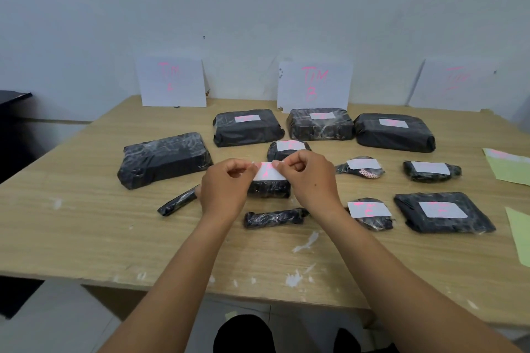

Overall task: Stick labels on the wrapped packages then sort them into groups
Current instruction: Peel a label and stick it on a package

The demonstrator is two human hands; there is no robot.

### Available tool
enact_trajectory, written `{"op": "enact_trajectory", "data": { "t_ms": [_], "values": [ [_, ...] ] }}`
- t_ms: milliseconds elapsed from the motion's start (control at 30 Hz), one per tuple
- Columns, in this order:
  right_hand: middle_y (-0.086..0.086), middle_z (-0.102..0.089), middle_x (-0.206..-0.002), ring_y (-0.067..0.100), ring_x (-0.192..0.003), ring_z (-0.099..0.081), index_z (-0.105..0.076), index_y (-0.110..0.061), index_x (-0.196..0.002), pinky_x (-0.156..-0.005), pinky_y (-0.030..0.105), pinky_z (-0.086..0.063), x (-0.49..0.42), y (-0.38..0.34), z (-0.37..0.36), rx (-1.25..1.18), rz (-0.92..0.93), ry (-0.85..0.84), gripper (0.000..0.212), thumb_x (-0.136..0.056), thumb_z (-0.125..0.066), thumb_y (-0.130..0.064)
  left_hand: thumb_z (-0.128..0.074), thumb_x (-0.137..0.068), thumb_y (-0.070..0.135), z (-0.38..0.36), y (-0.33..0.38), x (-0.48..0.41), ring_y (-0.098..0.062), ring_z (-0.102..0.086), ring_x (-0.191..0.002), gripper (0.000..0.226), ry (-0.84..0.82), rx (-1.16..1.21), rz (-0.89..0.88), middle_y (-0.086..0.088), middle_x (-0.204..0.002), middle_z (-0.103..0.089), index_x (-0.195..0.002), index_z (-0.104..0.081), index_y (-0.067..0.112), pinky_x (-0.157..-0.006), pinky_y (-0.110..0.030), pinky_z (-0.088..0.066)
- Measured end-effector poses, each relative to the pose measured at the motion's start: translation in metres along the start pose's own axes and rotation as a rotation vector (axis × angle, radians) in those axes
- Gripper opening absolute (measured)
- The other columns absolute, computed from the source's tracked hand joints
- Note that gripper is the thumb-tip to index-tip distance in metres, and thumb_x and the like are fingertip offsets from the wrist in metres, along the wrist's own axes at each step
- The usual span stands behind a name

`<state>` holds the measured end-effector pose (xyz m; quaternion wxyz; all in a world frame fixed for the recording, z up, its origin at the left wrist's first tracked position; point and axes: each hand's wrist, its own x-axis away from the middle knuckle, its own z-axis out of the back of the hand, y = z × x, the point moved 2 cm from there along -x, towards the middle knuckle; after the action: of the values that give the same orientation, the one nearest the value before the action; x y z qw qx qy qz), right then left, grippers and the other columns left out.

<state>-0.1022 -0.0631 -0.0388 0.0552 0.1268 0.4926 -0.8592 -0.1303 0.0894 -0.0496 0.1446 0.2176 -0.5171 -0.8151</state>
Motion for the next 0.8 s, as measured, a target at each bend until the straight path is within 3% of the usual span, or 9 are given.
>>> {"op": "enact_trajectory", "data": {
  "t_ms": [133, 300, 500, 667, 800],
  "values": [
    [-0.010, -0.062, -0.066, 0.006, -0.062, -0.056, -0.065, -0.022, -0.074, -0.064, 0.031, -0.052, 0.001, 0.006, -0.005, 0.027, -0.023, 0.005, 0.021, -0.081, -0.072, -0.040, -0.069, -0.076, 0.052, 0.000, 0.000, 0.001, -0.001, -0.061, -0.082, 0.017, 0.023, -0.129, -0.012, 0.019, -0.071, -0.066, -0.066, -0.064, 0.039, -0.085, -0.035, -0.028],
    [-0.010, -0.062, -0.066, 0.008, -0.064, -0.058, -0.065, -0.023, -0.073, -0.065, 0.035, -0.053, 0.001, 0.010, -0.007, 0.059, -0.035, 0.013, 0.023, -0.079, -0.071, -0.044, -0.069, -0.077, 0.052, -0.001, -0.001, 0.001, 0.000, -0.057, -0.080, 0.015, 0.013, -0.179, -0.013, 0.019, -0.069, -0.063, -0.073, -0.064, 0.038, -0.080, -0.031, -0.019],
    [-0.012, -0.052, -0.071, 0.011, -0.069, -0.054, -0.056, -0.025, -0.086, -0.060, 0.032, -0.044, -0.001, 0.007, -0.010, 0.214, -0.008, 0.002, 0.021, -0.083, -0.068, -0.042, -0.068, -0.078, 0.050, -0.001, -0.001, -0.005, -0.004, -0.060, -0.083, 0.027, -0.038, -0.215, -0.008, 0.015, -0.071, -0.065, -0.099, -0.059, 0.037, -0.079, -0.032, -0.021],
    [-0.011, -0.047, -0.081, 0.014, -0.078, -0.052, -0.050, -0.022, -0.096, -0.067, 0.033, -0.044, -0.004, 0.009, -0.016, 0.144, -0.046, -0.053, 0.028, -0.084, -0.065, -0.043, -0.067, -0.079, 0.049, -0.003, -0.005, -0.013, -0.011, -0.059, -0.079, 0.022, -0.101, -0.261, -0.012, 0.012, -0.071, -0.059, -0.094, -0.068, 0.033, -0.090, -0.040, -0.042],
    [-0.011, -0.047, -0.084, 0.014, -0.081, -0.051, -0.047, -0.022, -0.096, -0.068, 0.031, -0.043, -0.003, 0.011, -0.023, 0.103, -0.088, -0.040, 0.037, -0.082, -0.065, -0.051, -0.065, -0.076, 0.056, -0.010, -0.012, -0.015, -0.010, -0.057, -0.092, 0.025, -0.076, -0.236, -0.033, 0.008, -0.099, -0.059, -0.083, -0.064, 0.032, -0.087, -0.042, -0.048]
  ]
}}
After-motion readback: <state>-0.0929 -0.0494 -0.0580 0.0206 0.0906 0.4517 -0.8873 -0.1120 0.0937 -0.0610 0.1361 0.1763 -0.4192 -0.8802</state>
